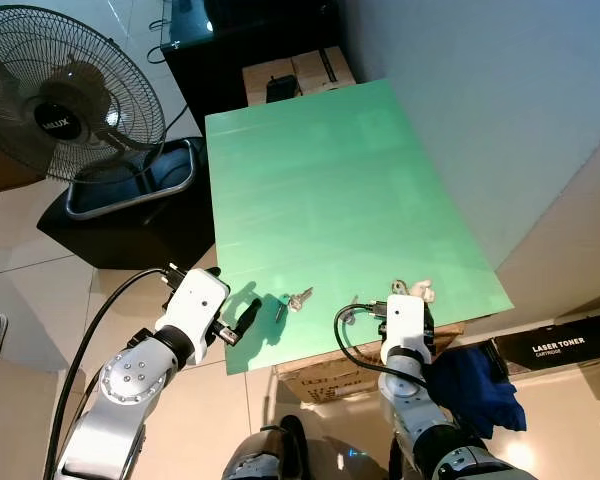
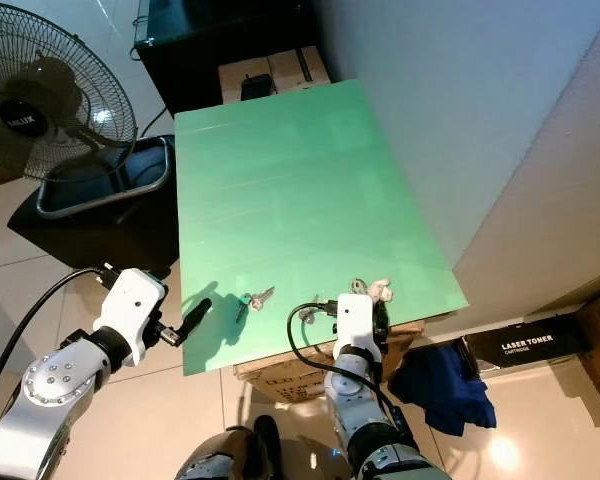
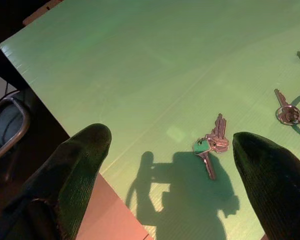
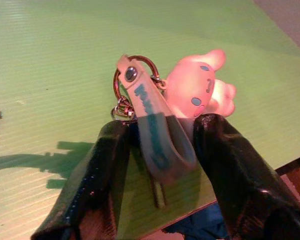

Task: Hang keys on a hook

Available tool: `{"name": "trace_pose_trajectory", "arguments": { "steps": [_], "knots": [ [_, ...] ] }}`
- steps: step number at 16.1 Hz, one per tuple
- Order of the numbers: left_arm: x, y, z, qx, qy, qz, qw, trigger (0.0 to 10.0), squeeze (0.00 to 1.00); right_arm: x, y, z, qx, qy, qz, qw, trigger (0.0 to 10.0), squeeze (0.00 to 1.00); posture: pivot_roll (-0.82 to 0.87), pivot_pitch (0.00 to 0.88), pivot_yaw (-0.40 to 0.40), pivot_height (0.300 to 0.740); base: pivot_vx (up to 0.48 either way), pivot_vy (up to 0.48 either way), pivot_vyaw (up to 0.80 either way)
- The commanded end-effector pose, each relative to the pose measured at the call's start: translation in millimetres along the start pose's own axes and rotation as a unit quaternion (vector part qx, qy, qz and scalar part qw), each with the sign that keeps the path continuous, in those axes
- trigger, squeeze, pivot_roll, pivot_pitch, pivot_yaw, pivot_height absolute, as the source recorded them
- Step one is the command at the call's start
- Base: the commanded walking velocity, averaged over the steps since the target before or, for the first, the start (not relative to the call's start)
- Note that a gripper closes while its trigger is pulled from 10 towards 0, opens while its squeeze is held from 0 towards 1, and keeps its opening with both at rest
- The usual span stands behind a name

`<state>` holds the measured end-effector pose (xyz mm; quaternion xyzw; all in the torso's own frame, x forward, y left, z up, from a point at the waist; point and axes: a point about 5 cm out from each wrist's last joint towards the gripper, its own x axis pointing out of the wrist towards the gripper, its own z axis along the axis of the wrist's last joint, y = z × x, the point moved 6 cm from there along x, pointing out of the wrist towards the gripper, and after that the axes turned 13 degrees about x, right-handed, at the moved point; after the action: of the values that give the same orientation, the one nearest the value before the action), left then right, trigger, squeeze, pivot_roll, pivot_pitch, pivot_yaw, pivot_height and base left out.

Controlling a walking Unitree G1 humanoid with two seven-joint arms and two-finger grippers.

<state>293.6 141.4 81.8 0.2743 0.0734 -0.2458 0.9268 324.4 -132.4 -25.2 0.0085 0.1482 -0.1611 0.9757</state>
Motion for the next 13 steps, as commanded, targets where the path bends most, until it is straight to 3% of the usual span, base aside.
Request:
{"name": "trace_pose_trajectory", "arguments": {
  "steps": [1, 13],
  "knots": [
    [-1.5, -0.7, -8.0, -0.002, 0.014, 0.001, 1.000, 10.0, 0.00, -5.7, 3.0, -9.3, -0.006, 0.013, 0.005, 1.000, 0.0, 0.00, 0.05, 0.233, 0.174, 0.740, 0.000, 0.000, 0.00],
    [1.8, -4.0, -7.2, 0.002, 0.011, -0.007, 1.000, 10.0, 0.00, -13.1, 5.8, -9.7, -0.010, -0.006, 0.006, 1.000, 0.0, 0.00, 0.04, 0.214, 0.188, 0.740, 0.000, 0.000, 0.00]
  ]
}}
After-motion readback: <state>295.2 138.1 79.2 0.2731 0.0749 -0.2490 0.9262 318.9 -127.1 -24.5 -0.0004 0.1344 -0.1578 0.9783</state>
